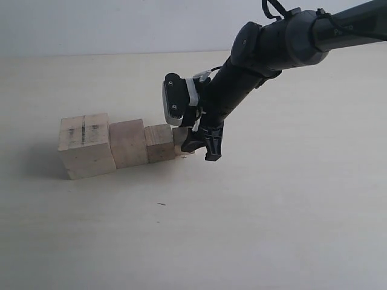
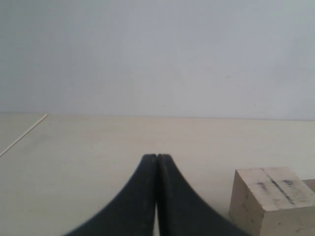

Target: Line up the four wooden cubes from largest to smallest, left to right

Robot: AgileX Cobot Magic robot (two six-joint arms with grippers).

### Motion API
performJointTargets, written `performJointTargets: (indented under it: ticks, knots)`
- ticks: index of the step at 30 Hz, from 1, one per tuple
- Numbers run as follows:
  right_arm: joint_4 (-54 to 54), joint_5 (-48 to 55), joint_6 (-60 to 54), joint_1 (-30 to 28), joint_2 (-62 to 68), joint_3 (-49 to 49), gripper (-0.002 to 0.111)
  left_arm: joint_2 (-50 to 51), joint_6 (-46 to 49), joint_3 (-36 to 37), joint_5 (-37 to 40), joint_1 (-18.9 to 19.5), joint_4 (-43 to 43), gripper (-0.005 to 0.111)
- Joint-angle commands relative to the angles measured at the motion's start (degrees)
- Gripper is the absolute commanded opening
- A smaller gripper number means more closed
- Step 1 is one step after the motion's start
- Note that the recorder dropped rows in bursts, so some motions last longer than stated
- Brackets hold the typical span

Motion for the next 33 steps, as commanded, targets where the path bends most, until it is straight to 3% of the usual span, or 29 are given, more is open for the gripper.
performJointTargets:
  ticks: [1,11,16,24,28,33]
  knots:
    - [-1.3,0.3,0.2,0.4,1.3,0.4,0.005,-0.4,-0.1,0.0,-0.1,0.1,-0.4,0.002]
    - [-0.8,0.2,0.2,0.4,1.3,0.4,0.057,-0.4,-0.1,0.0,-0.1,0.1,-0.4,0.002]
    - [0.2,-0.5,0.2,0.4,1.3,-0.6,0.075,-0.4,-0.1,0.0,-0.1,0.1,-0.4,0.002]
    - [0.7,0.8,5.2,0.3,-4.8,-4.7,0.079,-0.4,-0.1,0.0,-0.1,0.1,-0.4,0.002]
    - [-7.5,1.9,18.5,-0.5,-12.0,-5.4,0.078,-0.4,-0.1,0.0,-0.1,0.1,-0.4,0.002]
    - [-26.5,4.8,41.3,-0.7,-21.5,-5.4,0.073,-0.4,-0.1,0.0,-0.1,0.1,-0.4,0.002]
